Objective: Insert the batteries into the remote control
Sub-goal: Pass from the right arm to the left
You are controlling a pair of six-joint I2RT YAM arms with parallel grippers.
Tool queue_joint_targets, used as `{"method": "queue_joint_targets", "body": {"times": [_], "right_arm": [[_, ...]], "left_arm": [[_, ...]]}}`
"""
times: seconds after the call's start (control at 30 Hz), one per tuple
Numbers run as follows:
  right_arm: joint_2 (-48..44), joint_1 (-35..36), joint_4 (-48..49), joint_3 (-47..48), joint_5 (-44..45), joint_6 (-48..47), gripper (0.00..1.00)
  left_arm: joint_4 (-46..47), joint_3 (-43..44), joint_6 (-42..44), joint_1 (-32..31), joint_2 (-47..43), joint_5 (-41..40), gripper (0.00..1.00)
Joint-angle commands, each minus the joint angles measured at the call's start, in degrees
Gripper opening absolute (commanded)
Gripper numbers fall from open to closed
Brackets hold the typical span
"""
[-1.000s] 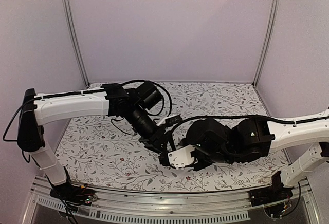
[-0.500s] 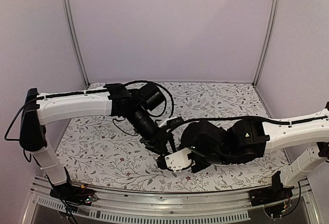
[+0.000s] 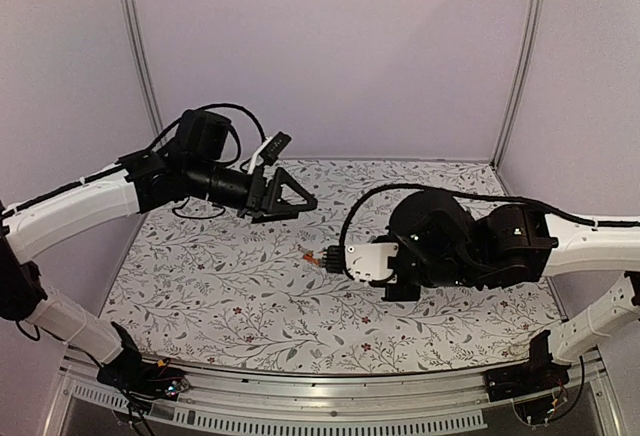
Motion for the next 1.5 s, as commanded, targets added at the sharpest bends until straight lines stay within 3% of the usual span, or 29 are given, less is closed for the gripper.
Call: {"method": "queue_joint_targets", "body": {"times": [0.0,0.17,0.33,0.5,0.67,1.2,1.33,1.47], "right_arm": [[-6.0,-7.4,8.7,-1.2,-4.4,11.0,0.00],[-12.5,-11.2,22.6,-6.1,-6.0,20.7,0.00],[-15.0,-11.7,31.0,-8.0,2.3,31.6,0.00],[-15.8,-11.9,37.5,-9.9,4.4,40.2,0.00],[-14.5,-11.9,40.5,-11.0,3.4,47.9,0.00],[-10.3,-12.0,43.6,-11.9,-5.9,57.1,0.00],[-9.2,-12.1,43.5,-11.4,-8.6,57.6,0.00],[-8.7,-13.1,42.8,-11.0,-10.6,58.3,0.00]], "left_arm": [[17.1,-13.0,-2.1,1.5,-11.5,-18.0,1.00],[22.2,-20.5,0.5,0.3,-19.5,-31.7,1.00],[27.9,-21.9,8.7,-9.1,-18.0,-41.6,1.00],[32.6,-19.1,14.5,-15.5,-12.0,-42.6,0.99],[32.2,-12.9,20.4,-21.6,-5.6,-48.1,0.92],[27.2,-1.2,25.8,-26.0,4.9,-56.6,0.77],[25.6,0.8,26.4,-26.0,6.2,-58.1,0.67],[24.7,1.1,27.0,-26.0,6.4,-60.0,0.48]]}}
